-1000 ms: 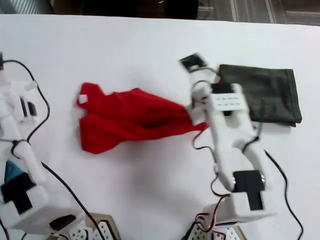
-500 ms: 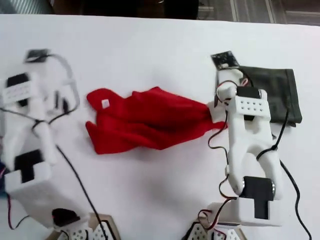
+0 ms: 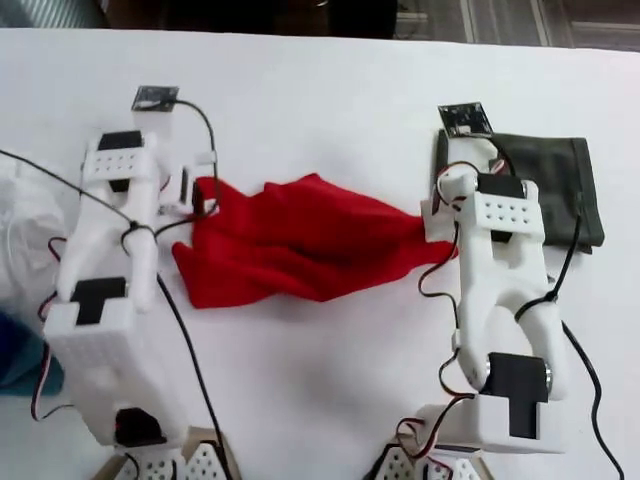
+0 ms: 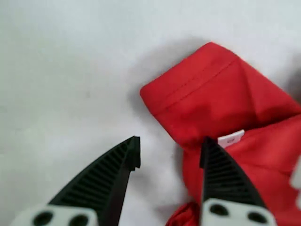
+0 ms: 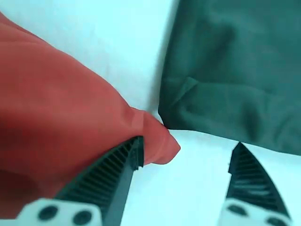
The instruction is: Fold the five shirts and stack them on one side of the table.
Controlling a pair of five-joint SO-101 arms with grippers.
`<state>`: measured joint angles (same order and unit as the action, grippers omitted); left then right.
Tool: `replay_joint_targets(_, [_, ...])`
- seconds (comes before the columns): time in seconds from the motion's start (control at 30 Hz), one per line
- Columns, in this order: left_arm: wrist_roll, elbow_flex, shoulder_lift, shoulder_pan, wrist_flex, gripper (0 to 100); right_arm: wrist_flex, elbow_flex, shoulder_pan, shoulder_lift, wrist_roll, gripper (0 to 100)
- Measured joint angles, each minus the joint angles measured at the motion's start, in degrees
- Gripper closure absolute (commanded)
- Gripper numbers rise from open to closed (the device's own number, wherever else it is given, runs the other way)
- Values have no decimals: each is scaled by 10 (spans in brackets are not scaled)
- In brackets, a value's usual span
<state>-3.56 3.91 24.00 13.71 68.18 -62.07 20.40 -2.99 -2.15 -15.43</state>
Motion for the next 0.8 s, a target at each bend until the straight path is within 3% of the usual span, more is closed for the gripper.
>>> replay_joint_targets(0.23, [73,68,57,0,0,779,0,0,1,0,0,707])
replay_joint_targets(0.43, [79,105,99,0,0,905,0,0,1,0,0,707])
replay_joint_targets(0.8, [79,153,127,-15,0,972,0,0,1,0,4,707])
